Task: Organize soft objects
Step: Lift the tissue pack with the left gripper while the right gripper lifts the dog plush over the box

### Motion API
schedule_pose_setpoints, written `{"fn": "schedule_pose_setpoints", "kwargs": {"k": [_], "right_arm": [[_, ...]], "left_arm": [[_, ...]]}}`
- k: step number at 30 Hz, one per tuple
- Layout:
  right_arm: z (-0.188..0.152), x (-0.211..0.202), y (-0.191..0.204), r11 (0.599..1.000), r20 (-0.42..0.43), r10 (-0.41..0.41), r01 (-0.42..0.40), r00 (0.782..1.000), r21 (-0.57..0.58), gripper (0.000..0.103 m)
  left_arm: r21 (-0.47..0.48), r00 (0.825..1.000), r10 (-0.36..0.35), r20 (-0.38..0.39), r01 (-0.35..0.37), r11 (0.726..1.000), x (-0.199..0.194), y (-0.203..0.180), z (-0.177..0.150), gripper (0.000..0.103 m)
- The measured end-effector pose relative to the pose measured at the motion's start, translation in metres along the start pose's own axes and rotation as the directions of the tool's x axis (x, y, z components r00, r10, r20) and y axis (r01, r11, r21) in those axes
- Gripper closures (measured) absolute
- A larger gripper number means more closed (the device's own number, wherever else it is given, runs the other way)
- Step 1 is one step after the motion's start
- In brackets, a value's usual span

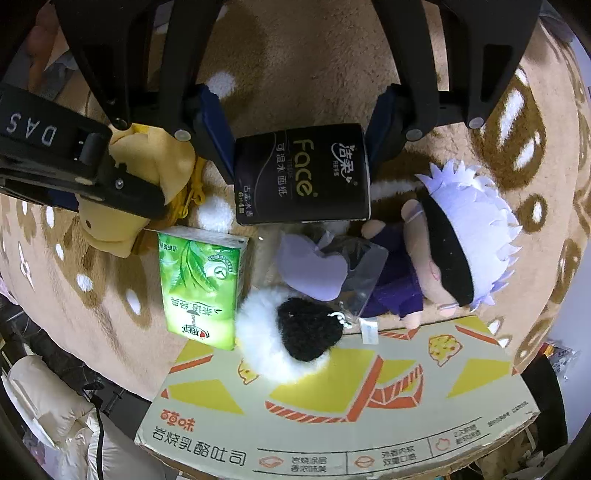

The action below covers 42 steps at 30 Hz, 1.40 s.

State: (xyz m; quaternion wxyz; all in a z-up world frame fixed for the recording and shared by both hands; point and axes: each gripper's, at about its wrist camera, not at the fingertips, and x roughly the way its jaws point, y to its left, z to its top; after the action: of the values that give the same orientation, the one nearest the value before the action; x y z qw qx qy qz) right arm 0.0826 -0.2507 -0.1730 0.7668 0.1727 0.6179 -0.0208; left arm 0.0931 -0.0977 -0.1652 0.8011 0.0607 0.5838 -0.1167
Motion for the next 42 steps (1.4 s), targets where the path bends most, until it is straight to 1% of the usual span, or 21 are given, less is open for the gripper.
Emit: {"fn": "schedule_pose_setpoints", "kwargs": {"k": [2,6,12,14,17,19,22,23,25,27,28,29,31,32,33,39,42], "right_arm": [[0.000,-0.004,0.000,1.000,0.000,-0.006,0.006,1.000,-0.012,0.034],[-0.003,-0.012,0.005,0.999,0.034,-0.021,0.022,0.999,-0.037,0.035],[-0.015,-0.038,0.005,0.998,0.115,-0.043,0.049,0.992,-0.047,0.035],[-0.018,-0.046,0.004,0.998,0.144,-0.031,0.038,0.989,-0.044,0.035],[-0.022,-0.062,0.005,0.999,0.206,-0.008,0.018,0.978,-0.049,0.035],[-0.026,-0.074,0.008,0.998,0.255,0.012,0.005,0.967,-0.065,0.035],[-0.031,-0.091,0.013,0.996,0.328,0.040,-0.010,0.944,-0.092,0.035],[-0.033,-0.097,0.015,0.995,0.357,0.050,-0.015,0.933,-0.100,0.035],[-0.034,-0.105,0.018,0.994,0.401,0.065,-0.023,0.914,-0.110,0.035],[-0.034,-0.117,0.020,0.993,0.454,0.080,-0.031,0.887,-0.116,0.035],[-0.032,-0.118,0.019,0.993,0.469,0.085,-0.034,0.879,-0.117,0.035],[-0.033,-0.123,0.019,0.992,0.491,0.091,-0.037,0.866,-0.118,0.035],[-0.035,-0.134,0.019,0.992,0.534,0.100,-0.041,0.840,-0.121,0.035],[-0.035,-0.136,0.017,0.992,0.552,0.105,-0.046,0.827,-0.121,0.035],[-0.035,-0.141,0.017,0.991,0.572,0.111,-0.049,0.813,-0.124,0.035],[-0.036,-0.162,0.019,0.985,0.659,0.151,-0.053,0.737,-0.166,0.035],[-0.036,-0.167,0.025,0.981,0.687,0.163,-0.041,0.708,-0.191,0.035]], "left_arm": [[-0.003,1.000,0.001,0.009,-0.001,1.000,-0.005,0.002,-0.002,0.040],[0.003,0.999,0.013,0.039,-0.013,1.000,-0.017,0.001,-0.008,0.040],[-0.003,0.994,0.030,0.105,-0.030,1.000,-0.043,0.005,-0.019,0.040],[-0.011,0.990,0.044,0.132,-0.042,0.999,-0.053,0.009,-0.023,0.040],[-0.023,0.983,0.062,0.173,-0.059,0.998,-0.065,0.015,-0.026,0.040],[-0.033,0.977,0.075,0.201,-0.070,0.997,-0.074,0.016,-0.026,0.040],[-0.041,0.964,0.104,0.246,-0.097,0.994,-0.085,0.018,-0.029,0.040],[-0.043,0.958,0.114,0.263,-0.106,0.993,-0.089,0.018,-0.029,0.040],[-0.049,0.941,0.134,0.311,-0.125,0.991,-0.100,0.017,-0.031,0.040],[-0.056,0.924,0.142,0.354,-0.131,0.990,-0.111,0.017,-0.030,0.040],[-0.061,0.913,0.148,0.380,-0.135,0.989,-0.118,0.017,-0.032,0.040],[-0.065,0.905,0.153,0.397,-0.139,0.988,-0.122,0.018,-0.032,0.040],[-0.078,0.880,0.173,0.443,-0.155,0.985,-0.133,0.020,-0.034,0.040],[-0.083,0.870,0.181,0.459,-0.160,0.984,-0.137,0.021,-0.035,0.040],[-0.090,0.855,0.189,0.483,-0.166,0.982,-0.143,0.023,-0.035,0.040],[-0.111,0.792,0.226,0.567,-0.198,0.974,-0.168,0.031,-0.038,0.040],[-0.116,0.765,0.233,0.600,-0.206,0.972,-0.179,0.033,-0.039,0.040]]}}
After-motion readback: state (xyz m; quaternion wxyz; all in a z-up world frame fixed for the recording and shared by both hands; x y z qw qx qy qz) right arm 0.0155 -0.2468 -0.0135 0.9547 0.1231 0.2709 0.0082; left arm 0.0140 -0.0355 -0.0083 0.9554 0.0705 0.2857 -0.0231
